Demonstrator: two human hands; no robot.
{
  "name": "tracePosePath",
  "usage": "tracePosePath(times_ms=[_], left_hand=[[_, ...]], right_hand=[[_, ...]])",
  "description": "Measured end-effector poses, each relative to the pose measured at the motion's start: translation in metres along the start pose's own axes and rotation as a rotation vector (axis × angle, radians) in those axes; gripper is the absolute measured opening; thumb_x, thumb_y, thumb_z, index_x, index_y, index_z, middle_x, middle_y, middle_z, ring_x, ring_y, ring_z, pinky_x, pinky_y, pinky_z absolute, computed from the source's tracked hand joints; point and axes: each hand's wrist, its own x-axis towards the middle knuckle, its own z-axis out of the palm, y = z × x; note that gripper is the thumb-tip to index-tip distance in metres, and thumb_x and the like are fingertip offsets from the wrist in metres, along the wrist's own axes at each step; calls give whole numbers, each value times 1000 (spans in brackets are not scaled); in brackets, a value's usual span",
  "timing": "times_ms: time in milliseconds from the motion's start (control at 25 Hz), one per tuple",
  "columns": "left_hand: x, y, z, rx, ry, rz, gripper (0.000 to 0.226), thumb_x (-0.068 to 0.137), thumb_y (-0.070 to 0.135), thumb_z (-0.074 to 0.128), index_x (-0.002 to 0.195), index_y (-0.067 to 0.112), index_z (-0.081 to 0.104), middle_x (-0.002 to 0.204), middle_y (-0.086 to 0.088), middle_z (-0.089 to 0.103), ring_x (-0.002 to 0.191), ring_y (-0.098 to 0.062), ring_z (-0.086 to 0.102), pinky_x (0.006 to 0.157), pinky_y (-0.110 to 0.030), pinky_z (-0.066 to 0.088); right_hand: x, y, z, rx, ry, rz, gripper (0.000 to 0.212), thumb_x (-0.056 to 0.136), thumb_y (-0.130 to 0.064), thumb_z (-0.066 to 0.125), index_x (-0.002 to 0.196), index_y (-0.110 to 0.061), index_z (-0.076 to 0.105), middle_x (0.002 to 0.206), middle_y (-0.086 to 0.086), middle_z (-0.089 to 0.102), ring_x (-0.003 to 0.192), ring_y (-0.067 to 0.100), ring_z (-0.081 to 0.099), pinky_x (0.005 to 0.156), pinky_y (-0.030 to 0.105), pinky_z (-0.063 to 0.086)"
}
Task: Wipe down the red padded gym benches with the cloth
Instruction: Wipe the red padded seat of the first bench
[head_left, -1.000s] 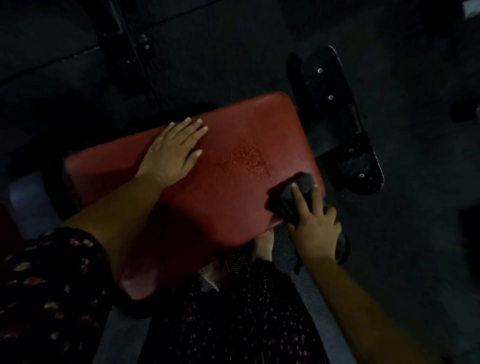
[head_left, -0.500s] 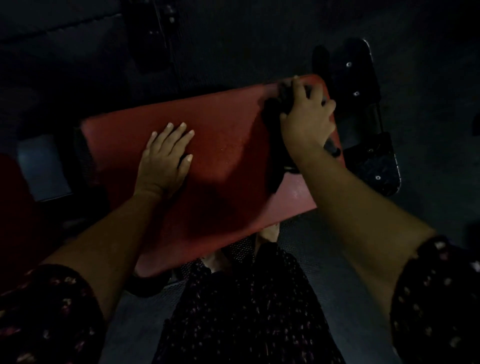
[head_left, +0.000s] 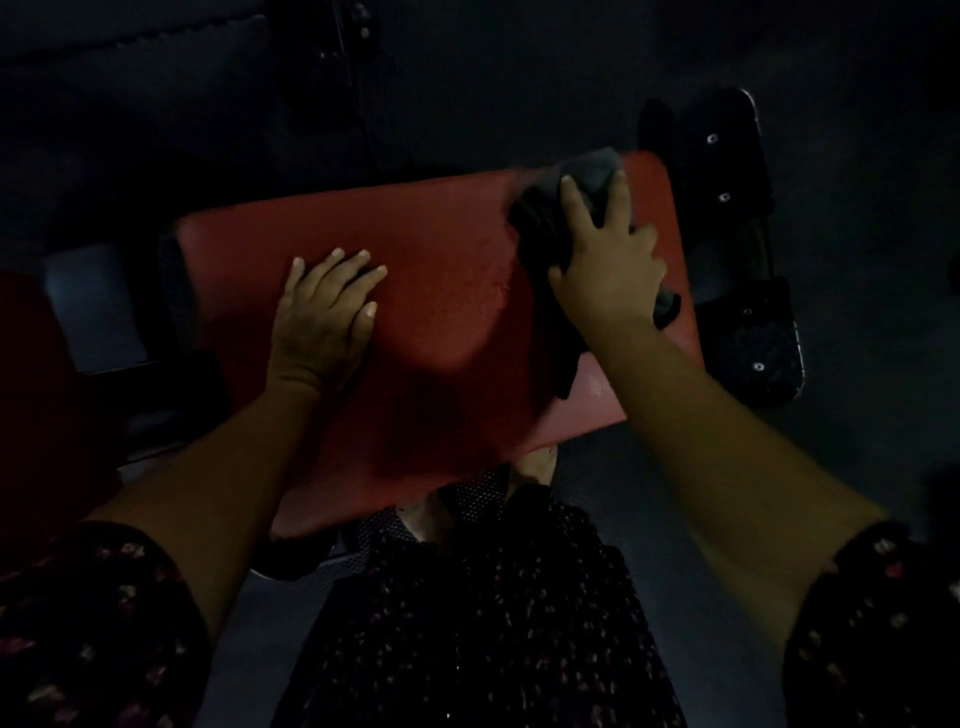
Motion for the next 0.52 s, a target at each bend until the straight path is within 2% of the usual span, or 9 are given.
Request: tracePosePath(times_ms=[120,240,320,520], left_hand=[[-22,-7,1,-4,43,-36,45,100,30,36,135,12,57,142,-13,54,134,-35,44,113,-57,22],[-51,-9,3,-12,55,-75,44,100,31,37,139,15,51,145,-12,49,137,-33,37,114,-56,20],[-71,-10,6,-2,53,-130,44,101,32,36,141,18,47,148,-11,45,139,-32,34,115,-54,18],[-84,-8,10,2,86,-166,43,101,31,35,142,19,46,148,-10,45,139,-32,34,113,-56,21]], right_hand=[[-60,13,28,-15,43,-12,86,85,-34,67,154,-37,16,162,15,7,110,41,46,80,49,46],[-138,32,64,57,73,12,88,74,-33,78,150,-32,33,155,23,27,100,45,52,75,55,49],[-182,40,83,123,49,48,88,71,-35,81,146,-32,35,149,25,35,96,47,54,72,57,51],[-198,29,92,185,31,65,85,72,-34,82,144,-31,36,146,27,38,101,48,54,75,60,51]])
